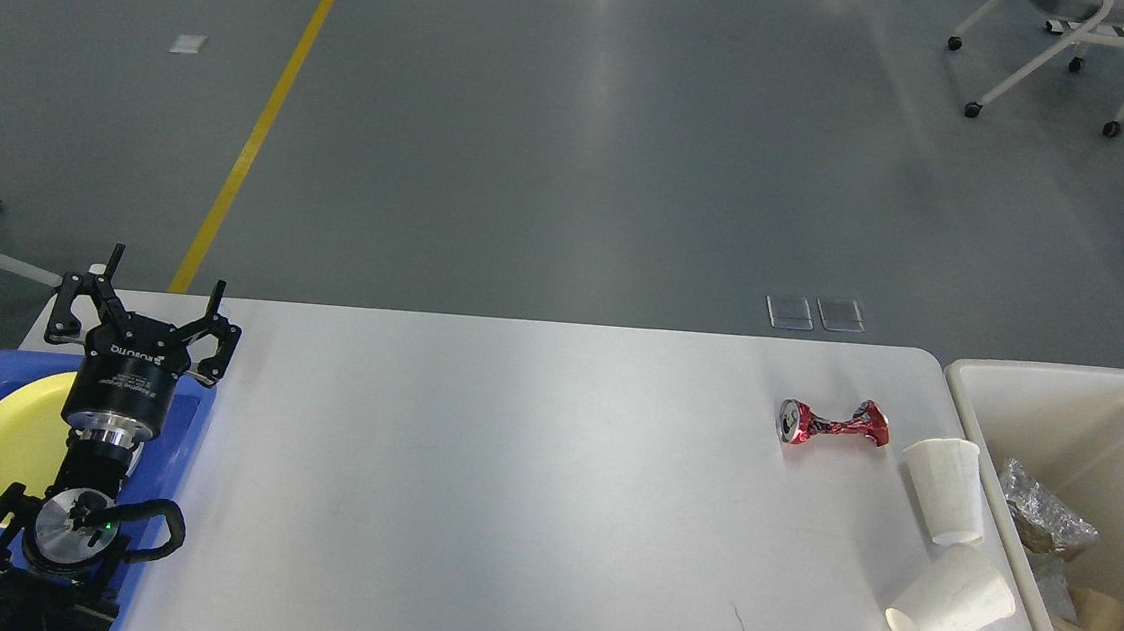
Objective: Tidy desktop
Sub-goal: 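Open the right gripper inside the bin to release the paper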
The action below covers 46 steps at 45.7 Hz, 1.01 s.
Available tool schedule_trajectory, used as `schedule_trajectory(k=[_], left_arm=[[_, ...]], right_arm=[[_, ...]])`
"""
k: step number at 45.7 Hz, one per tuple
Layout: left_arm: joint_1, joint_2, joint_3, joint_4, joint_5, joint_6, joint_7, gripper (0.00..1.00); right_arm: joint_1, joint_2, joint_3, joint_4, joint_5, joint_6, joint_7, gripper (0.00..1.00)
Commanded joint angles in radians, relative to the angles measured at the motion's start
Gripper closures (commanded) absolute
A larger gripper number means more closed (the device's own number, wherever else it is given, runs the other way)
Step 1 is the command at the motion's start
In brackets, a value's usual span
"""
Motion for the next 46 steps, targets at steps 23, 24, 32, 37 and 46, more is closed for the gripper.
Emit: schedule_trajectory(k=[23, 24, 32, 37, 46], left_arm=[[-0.001, 0.000, 0.000, 0.000, 0.000, -0.001, 0.000, 0.04], [-0.001, 0.000, 0.000, 0.000, 0.000, 0.000, 0.000, 0.04], [-0.001, 0.000, 0.000, 0.000, 0.000, -0.001, 0.000, 0.04], [-0.001, 0.000, 0.000, 0.000, 0.000, -0.001, 0.000, 0.04], [0.001, 0.000, 0.000, 0.000, 0.000, 0.000, 0.000, 0.04]], right_arm=[[-1.160, 0.436, 0.454, -0.980, 0.005, -0.413, 0.005, 1.00], [-1.169, 0.442, 0.454, -0.983, 0.007, -0.415, 0.005, 1.00], [-1.180, 0.453, 0.463, -0.983, 0.010, -0.424, 0.003, 1.00], [-1.180, 0.456, 0.462, -0.982, 0.010, -0.452, 0.003, 0.94], [-1.177, 0.472, 0.460, -0.975, 0.010, -0.576, 0.003, 0.00]])
